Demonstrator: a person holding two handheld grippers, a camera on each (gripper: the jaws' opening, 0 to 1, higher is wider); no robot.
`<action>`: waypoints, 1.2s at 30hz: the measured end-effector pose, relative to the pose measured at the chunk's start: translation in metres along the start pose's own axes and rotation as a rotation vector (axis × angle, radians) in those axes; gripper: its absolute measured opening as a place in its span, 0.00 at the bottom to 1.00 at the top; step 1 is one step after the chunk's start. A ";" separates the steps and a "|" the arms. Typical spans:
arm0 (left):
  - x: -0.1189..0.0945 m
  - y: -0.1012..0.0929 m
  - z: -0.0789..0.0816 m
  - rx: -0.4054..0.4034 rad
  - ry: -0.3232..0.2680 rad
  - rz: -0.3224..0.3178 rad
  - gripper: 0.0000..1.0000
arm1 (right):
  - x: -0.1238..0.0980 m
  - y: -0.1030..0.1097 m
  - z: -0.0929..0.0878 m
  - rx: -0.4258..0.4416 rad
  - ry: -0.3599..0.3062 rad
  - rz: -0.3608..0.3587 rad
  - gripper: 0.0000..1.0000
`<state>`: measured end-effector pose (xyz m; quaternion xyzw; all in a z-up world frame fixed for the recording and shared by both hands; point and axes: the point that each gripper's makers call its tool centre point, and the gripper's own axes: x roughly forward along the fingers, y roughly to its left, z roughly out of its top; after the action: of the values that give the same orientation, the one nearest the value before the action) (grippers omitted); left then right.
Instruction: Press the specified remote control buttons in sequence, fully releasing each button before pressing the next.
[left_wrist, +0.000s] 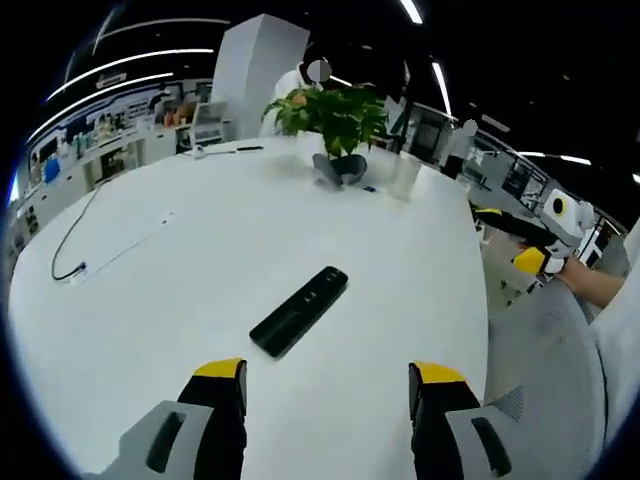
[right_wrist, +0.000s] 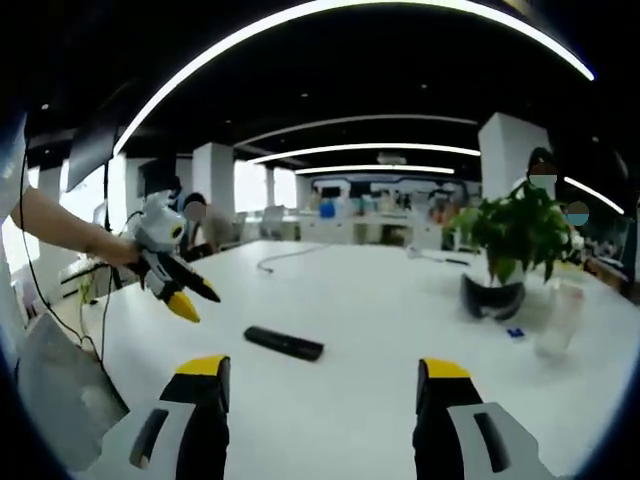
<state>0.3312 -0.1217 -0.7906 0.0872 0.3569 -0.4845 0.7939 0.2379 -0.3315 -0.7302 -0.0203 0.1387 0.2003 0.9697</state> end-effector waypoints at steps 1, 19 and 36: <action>0.002 0.002 0.000 -0.008 0.005 -0.002 0.67 | 0.000 0.000 0.000 0.000 0.000 -0.001 0.75; 0.025 0.016 0.000 -0.014 0.088 -0.027 0.67 | 0.000 -0.002 -0.003 -0.001 0.010 -0.004 0.73; 0.057 0.017 0.010 0.033 0.144 -0.057 0.67 | -0.001 -0.003 -0.006 -0.003 0.021 -0.005 0.72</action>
<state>0.3664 -0.1581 -0.8237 0.1246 0.4075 -0.5051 0.7505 0.2370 -0.3349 -0.7359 -0.0243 0.1484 0.1980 0.9686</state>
